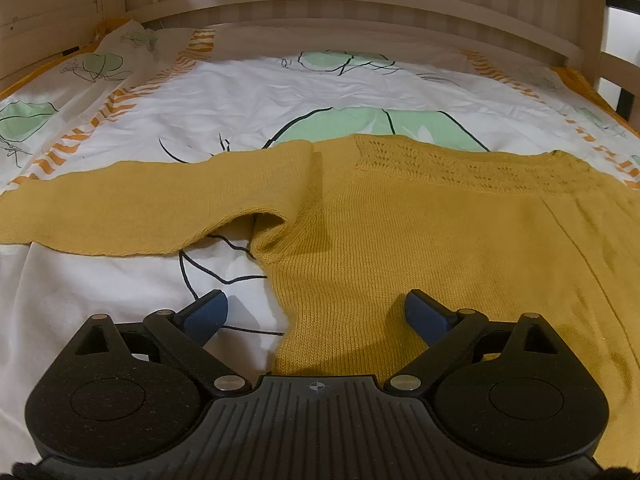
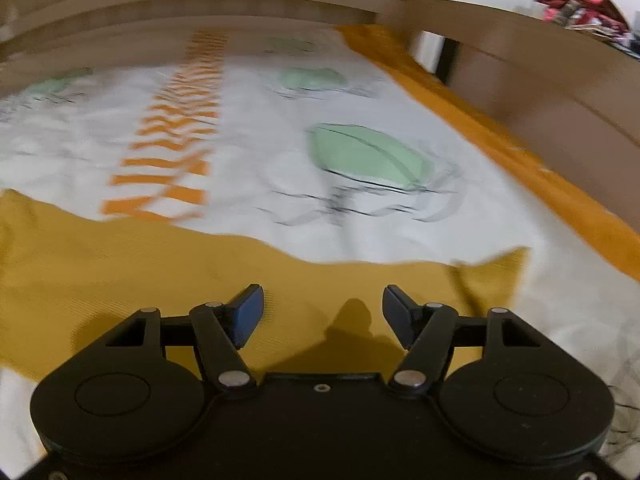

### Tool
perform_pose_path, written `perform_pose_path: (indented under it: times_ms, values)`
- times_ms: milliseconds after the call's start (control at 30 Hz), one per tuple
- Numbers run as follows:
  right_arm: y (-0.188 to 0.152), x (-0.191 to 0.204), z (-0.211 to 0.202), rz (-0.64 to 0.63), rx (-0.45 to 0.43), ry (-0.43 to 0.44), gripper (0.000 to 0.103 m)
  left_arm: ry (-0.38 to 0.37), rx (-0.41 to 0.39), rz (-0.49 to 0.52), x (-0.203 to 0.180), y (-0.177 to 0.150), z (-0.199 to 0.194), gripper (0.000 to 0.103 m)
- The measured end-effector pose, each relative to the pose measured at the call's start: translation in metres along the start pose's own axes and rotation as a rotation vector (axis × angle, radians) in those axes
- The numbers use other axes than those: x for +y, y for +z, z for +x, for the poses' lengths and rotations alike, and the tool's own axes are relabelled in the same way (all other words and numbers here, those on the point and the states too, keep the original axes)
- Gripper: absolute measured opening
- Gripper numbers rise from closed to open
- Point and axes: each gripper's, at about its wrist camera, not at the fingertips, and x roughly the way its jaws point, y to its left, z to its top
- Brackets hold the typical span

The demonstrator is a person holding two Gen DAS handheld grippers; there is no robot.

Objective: Fold small clothes

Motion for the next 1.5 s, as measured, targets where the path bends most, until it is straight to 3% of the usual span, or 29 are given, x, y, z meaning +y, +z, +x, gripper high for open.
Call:
perform_pose_path:
  times_ms: [233,433,567,800,900,933,967,1033,1300,1367,1433,1500]
  values:
    - [-0.015,-0.056,-0.010,0.113,0.012,-0.100,0.069,0.025,-0.002,0.014,-0.002,0.000,0.000,0.099]
    - [-0.025,-0.094,-0.019,0.275,-0.010,-0.116,0.070,0.029,0.012,0.010,-0.003,0.003,0.000,0.099]
    - [-0.023,-0.098,-0.014,0.283,-0.021,-0.114,0.070,0.039,0.049,-0.015,-0.008,0.008,-0.006,0.092]
    - [-0.003,-0.085,0.004,0.178,-0.045,-0.065,0.068,-0.006,0.066,0.021,-0.041,0.022,-0.026,0.090]
    - [0.001,-0.083,0.016,0.152,-0.017,-0.053,0.058,-0.038,0.051,0.046,-0.060,0.029,-0.037,0.090]
    - [0.001,-0.085,0.021,0.155,0.006,-0.047,0.049,-0.050,0.050,0.051,-0.065,0.031,-0.040,0.090]
    - [0.000,-0.088,0.024,0.167,0.026,-0.041,0.031,-0.061,0.050,0.059,-0.072,0.033,-0.043,0.090]
    - [-0.004,-0.100,0.024,0.202,0.052,-0.028,0.008,-0.077,0.050,0.070,-0.083,0.036,-0.048,0.090]
    - [-0.026,-0.169,-0.028,0.338,0.064,-0.039,0.010,-0.157,0.041,0.104,-0.122,0.035,-0.061,0.090]
    - [-0.030,-0.180,-0.037,0.350,0.062,-0.029,0.022,-0.180,0.055,0.111,-0.132,0.032,-0.061,0.090]
    - [-0.033,-0.189,-0.042,0.380,0.051,0.010,0.028,-0.192,0.066,0.123,-0.142,0.029,-0.060,0.090]
    - [-0.034,-0.198,-0.042,0.441,0.025,0.046,0.044,-0.200,0.076,0.136,-0.148,0.027,-0.060,0.090]
